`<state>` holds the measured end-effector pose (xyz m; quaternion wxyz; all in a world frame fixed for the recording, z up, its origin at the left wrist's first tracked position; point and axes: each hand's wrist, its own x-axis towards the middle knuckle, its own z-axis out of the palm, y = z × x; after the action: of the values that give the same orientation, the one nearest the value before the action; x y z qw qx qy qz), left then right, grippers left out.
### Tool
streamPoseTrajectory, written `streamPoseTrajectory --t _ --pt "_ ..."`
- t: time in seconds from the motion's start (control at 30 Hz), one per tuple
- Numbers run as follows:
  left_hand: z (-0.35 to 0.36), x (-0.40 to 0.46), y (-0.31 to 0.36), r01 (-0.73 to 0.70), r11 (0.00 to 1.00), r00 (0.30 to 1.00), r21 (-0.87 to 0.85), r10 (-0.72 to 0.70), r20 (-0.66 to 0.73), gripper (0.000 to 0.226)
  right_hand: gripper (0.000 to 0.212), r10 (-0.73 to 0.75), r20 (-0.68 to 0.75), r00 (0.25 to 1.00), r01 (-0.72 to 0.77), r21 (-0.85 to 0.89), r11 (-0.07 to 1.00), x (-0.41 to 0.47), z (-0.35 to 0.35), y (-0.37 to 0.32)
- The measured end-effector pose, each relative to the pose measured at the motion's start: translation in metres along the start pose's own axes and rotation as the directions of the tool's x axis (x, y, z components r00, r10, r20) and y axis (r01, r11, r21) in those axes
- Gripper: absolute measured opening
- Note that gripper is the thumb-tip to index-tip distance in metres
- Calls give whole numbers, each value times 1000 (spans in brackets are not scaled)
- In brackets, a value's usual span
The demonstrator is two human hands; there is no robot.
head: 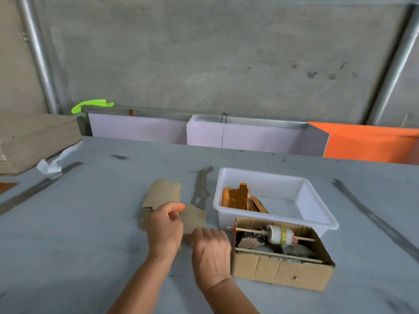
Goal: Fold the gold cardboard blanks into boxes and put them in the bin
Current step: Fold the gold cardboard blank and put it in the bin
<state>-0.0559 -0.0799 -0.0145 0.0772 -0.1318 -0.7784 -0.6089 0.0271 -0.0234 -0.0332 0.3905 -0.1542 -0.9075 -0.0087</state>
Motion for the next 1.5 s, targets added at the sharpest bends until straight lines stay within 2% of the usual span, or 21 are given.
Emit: streamPoseTrajectory --t 0.1,0.17,0.27,0.3,0.37,0.43,0.5,0.57,0.63,0.7,0.73,0.83,0.9,0.93,0.97,1.07,1.17,1.23,1.33,1.43,1.5 --pt "-14 -10 7 -135 987 991 92 136 -4 39 19 218 -39 975 -207 181 961 -8 -28 11" --pt "-17 -18 10 -149 982 984 119 134 120 46 20 410 112 905 -422 355 834 -19 -45 24" --pt "-13 -32 18 -20 999 938 26 10 346 39 32 514 375 772 -610 665 431 -39 -61 51" --pt "-9 -37 20 0 1000 919 -3 1 395 35 36 526 448 723 -651 695 304 -45 -67 59" --pt "0 -45 21 8 1000 893 -29 6 450 33 36 536 562 630 -727 669 153 -55 -76 73" --pt "9 -54 22 30 998 874 -47 -4 485 36 37 553 617 559 -769 636 67 -63 -84 86" --pt "17 -65 25 41 998 848 -48 -9 530 36 25 588 621 518 -773 634 11 -68 -92 97" --pt "23 -75 27 25 999 815 -48 7 579 33 6 619 602 505 -750 661 -31 -70 -99 108" --pt "28 -85 30 -8 999 796 -49 36 604 31 14 621 584 522 -709 702 -64 -72 -103 116" --pt "31 -94 32 -104 994 788 -42 108 606 33 11 628 549 551 -682 730 -40 -75 -106 122" --pt "33 -98 33 -176 984 784 -36 163 599 33 9 623 523 582 -674 739 11 -79 -106 124" --pt "30 -112 31 -434 900 758 -41 389 524 30 21 600 338 725 -606 728 321 -94 -107 133" --pt "25 -121 19 -687 726 632 -27 616 471 17 25 486 130 864 -448 638 626 -107 -110 139" --pt "23 -127 11 -778 627 548 -20 694 467 13 19 356 47 933 -323 544 774 -116 -112 142" --pt "20 -134 2 -837 548 478 -8 737 478 11 12 216 19 976 -201 452 869 -125 -113 144" --pt "16 -150 -19 -909 416 355 16 756 550 13 23 -17 117 993 -16 274 961 -152 -112 146" --pt "14 -159 -29 -940 339 284 30 733 618 15 19 -71 203 977 25 219 975 -168 -110 145" --pt "13 -161 -30 -937 347 292 46 700 652 13 9 -51 241 969 3 197 980 -171 -110 143" --pt "11 -164 -30 -897 439 361 61 643 676 9 6 0 294 956 -60 197 979 -168 -112 140" --pt "14 -166 -31 -794 600 494 97 544 679 8 8 104 324 940 -174 195 965 -170 -111 136" --pt "18 -165 -31 -679 714 609 170 418 674 8 12 234 351 906 -307 168 937 -172 -109 134"
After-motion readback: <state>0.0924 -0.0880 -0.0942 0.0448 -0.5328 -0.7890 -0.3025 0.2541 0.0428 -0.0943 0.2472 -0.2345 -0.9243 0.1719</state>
